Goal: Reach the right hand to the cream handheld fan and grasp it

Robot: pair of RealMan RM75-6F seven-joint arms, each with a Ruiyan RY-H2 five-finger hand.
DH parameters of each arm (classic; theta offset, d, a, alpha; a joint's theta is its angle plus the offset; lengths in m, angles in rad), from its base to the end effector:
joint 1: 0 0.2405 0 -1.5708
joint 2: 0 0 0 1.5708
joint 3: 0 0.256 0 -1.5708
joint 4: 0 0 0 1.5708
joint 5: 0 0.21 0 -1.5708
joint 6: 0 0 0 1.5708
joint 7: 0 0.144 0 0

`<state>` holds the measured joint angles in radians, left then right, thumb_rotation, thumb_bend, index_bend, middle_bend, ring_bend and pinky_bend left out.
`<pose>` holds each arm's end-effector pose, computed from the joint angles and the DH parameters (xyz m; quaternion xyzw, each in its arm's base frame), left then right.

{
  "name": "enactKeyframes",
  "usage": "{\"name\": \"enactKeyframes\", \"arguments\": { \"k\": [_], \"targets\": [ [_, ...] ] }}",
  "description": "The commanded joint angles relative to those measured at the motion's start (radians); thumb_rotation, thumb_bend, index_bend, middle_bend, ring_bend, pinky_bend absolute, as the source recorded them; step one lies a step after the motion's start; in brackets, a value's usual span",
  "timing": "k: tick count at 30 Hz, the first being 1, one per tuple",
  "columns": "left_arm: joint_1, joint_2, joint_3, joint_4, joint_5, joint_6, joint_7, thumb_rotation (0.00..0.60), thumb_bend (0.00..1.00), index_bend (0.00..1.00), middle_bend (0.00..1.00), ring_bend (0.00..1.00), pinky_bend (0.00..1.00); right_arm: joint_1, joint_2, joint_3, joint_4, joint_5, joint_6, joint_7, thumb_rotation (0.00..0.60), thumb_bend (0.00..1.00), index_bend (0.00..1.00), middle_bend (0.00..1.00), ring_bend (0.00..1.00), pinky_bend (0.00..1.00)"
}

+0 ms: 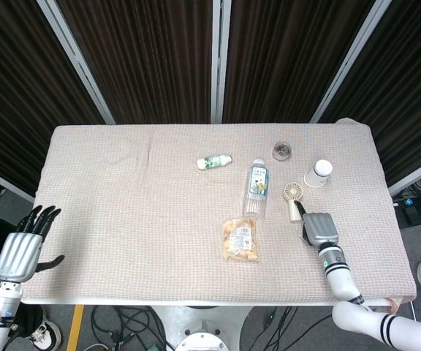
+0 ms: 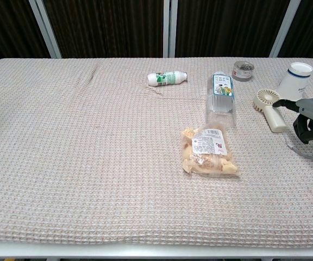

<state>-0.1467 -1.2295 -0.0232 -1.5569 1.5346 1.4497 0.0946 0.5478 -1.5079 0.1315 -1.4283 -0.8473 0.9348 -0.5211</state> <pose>-0.2989 0.1939 0.1180 -0.6370 -0.3658 -0.3830 0.5602 -0.2688 -0.3081 -0.0033 0.6891 -0.4690 0.2055 0.5128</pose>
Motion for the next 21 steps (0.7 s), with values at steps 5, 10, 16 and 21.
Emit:
{"name": "enactKeyframes", "arguments": {
  "k": [5, 10, 16, 21],
  "targets": [
    [-0.001, 0.001, -0.001, -0.001, 0.002, 0.001, -0.002, 0.6, 0.0, 0.09, 0.08, 0.03, 0.19, 0.004, 0.004, -0.006, -0.005, 0.024, -0.012, 0.015, 0.6, 1.0, 0.0, 0.95, 0.9, 0.86],
    [-0.003, 0.003, 0.0, -0.003, 0.004, -0.001, -0.001, 0.6, 0.0, 0.09, 0.08, 0.03, 0.19, 0.008, 0.018, -0.004, -0.019, 0.065, -0.059, 0.057, 0.6, 1.0, 0.0, 0.95, 0.9, 0.86],
    [-0.004, 0.006, -0.002, -0.008, 0.004, 0.002, 0.004, 0.6, 0.0, 0.09, 0.08, 0.03, 0.19, 0.019, 0.033, -0.004, -0.023, 0.074, -0.075, 0.084, 0.6, 1.0, 0.0, 0.95, 0.9, 0.86],
    [-0.004, 0.007, -0.003, -0.011, 0.005, 0.004, 0.005, 0.6, 0.0, 0.09, 0.08, 0.03, 0.19, 0.004, 0.05, 0.008, -0.053, 0.004, 0.007, 0.115, 0.6, 1.0, 0.0, 0.95, 0.9, 0.86]
  ]
}}
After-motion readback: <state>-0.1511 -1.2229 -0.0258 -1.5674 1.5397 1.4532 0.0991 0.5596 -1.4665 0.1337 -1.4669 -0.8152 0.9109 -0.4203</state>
